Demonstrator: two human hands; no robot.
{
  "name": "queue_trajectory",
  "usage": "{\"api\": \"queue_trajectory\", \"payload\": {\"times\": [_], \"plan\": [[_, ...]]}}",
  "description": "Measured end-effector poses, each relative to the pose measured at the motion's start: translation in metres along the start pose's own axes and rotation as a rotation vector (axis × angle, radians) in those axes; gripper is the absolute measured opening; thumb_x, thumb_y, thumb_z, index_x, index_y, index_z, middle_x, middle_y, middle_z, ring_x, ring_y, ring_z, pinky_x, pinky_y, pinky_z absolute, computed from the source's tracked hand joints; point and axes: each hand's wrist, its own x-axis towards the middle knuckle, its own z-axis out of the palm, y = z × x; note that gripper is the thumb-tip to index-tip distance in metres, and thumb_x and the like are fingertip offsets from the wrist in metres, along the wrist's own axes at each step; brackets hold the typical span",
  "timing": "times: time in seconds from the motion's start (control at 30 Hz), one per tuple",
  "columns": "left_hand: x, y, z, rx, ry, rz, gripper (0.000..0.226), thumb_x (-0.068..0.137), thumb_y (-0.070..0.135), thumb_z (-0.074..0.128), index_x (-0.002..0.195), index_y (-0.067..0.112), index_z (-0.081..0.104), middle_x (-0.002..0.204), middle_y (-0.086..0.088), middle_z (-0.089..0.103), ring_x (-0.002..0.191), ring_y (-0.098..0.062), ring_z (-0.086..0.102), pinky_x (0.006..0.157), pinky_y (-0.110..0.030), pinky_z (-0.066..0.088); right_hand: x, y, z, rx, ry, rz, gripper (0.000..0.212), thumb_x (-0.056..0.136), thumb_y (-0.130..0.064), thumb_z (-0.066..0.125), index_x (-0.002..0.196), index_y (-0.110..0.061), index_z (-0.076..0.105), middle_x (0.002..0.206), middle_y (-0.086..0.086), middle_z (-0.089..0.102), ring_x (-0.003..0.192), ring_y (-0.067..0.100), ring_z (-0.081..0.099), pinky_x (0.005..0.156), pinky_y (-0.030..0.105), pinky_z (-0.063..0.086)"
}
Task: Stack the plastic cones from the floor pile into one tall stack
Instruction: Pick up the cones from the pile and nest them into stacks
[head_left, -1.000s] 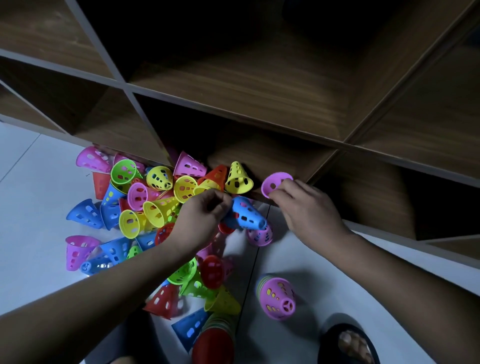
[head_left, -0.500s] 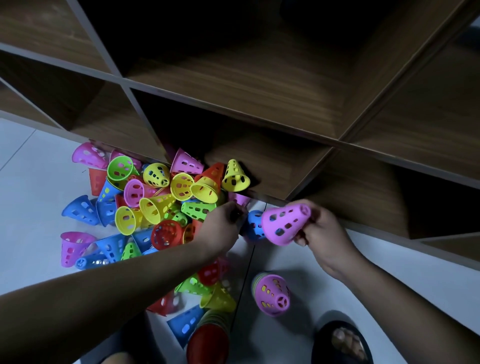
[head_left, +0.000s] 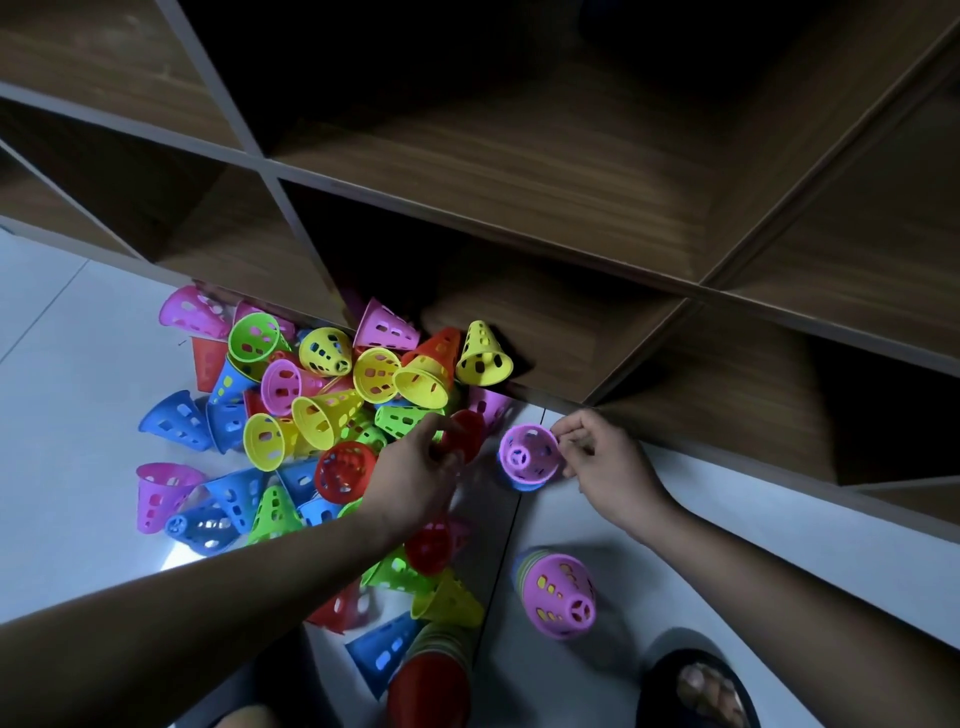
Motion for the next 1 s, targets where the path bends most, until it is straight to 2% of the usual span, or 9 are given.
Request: {"api": "queue_trajectory", "payload": {"times": [0.13,0.2,0.33,0.43,0.53,0.67,0.8,0.9,1.0], "plan": [[0.004,-0.005,-0.002,0.088,0.029,0.087,0.042,0.102,0.024,0.060,0.139,0.043,0.051,0.077,0.003,0.076,0.057,-0.012,0.071,0.062,-0.044,0.061,-0.004,-0.020,0.002,-0.120,0.054,-0.112,0.027,0.099,-0.004,0.056,0.112,-0.027,0.063,0.113,-0.015,0.063,0.100,0.006,0.062,0.080,0.018,0.047],[0.007,-0.006,-0.004,0.115,0.040,0.107,0.042,0.102,0.025,0.059,0.138,0.043,0.051,0.075,0.002,0.076,0.056,-0.011,0.071,0.062,-0.043,0.061,-0.002,-0.030,0.006,-0.130,0.062,-0.175,0.031,0.098,-0.003,0.054,0.114,-0.028,0.063,0.115,-0.016,0.059,0.104,0.006,0.061,0.085,0.024,0.049],[0.011,-0.005,-0.008,0.219,0.025,0.135,0.043,0.100,0.028,0.062,0.139,0.042,0.050,0.078,0.001,0.075,0.057,-0.013,0.070,0.059,-0.043,0.060,0.007,-0.052,0.013,-0.014,-0.019,-0.162,0.039,0.099,-0.003,0.053,0.121,-0.033,0.061,0.113,-0.016,0.066,0.098,0.006,0.065,0.085,0.032,0.055],[0.015,-0.007,-0.012,0.352,0.011,0.163,0.052,0.097,0.039,0.067,0.143,0.043,0.044,0.079,0.001,0.074,0.062,-0.017,0.070,0.057,-0.045,0.060,0.018,-0.071,0.013,0.103,-0.084,-0.122,0.049,0.100,-0.001,0.052,0.136,-0.034,0.057,0.116,-0.011,0.068,0.093,0.017,0.068,0.086,0.042,0.058],[0.021,-0.004,-0.015,0.532,0.034,0.194,0.060,0.095,0.040,0.070,0.146,0.041,0.038,0.070,0.002,0.064,0.060,-0.022,0.064,0.048,-0.036,0.051,0.029,-0.085,0.015,0.125,-0.110,-0.146,0.061,0.100,0.000,0.051,0.141,-0.045,0.053,0.122,-0.010,0.070,0.091,0.025,0.071,0.084,0.050,0.058],[0.035,0.001,-0.016,0.643,0.104,0.229,0.046,0.099,0.043,0.063,0.142,0.037,0.048,0.083,-0.004,0.069,0.074,-0.031,0.069,0.055,-0.038,0.053,0.041,-0.100,0.022,0.213,-0.217,-0.034,0.074,0.095,0.006,0.050,0.156,-0.036,0.042,0.136,-0.001,0.066,0.086,0.018,0.072,0.072,0.027,0.052],[0.043,0.004,-0.021,0.603,0.131,0.245,0.027,0.098,0.041,0.062,0.123,0.035,0.063,0.089,-0.002,0.073,0.076,-0.028,0.069,0.058,-0.036,0.054,0.045,-0.102,0.025,0.300,-0.259,0.032,0.062,0.101,0.005,0.047,0.157,-0.023,0.044,0.146,0.002,0.055,0.093,0.014,0.071,0.071,0.019,0.050],[0.040,0.005,-0.023,0.593,0.174,0.317,0.013,0.093,0.037,0.068,0.104,0.031,0.065,0.086,0.004,0.067,0.073,-0.023,0.065,0.054,-0.031,0.042,0.040,-0.097,0.021,0.308,-0.211,0.004,0.047,0.105,-0.002,0.047,0.147,-0.023,0.056,0.137,-0.002,0.058,0.096,0.013,0.075,0.075,0.022,0.050],[0.035,0.002,-0.025,0.621,0.196,0.412,0.015,0.095,0.042,0.069,0.103,0.029,0.068,0.093,0.006,0.059,0.072,-0.021,0.063,0.056,-0.031,0.048,0.029,-0.089,0.017,0.273,-0.098,-0.061,0.027,0.105,-0.015,0.057,0.129,-0.023,0.069,0.118,-0.003,0.073,0.088,0.007,0.075,0.074,0.023,0.050]]}}
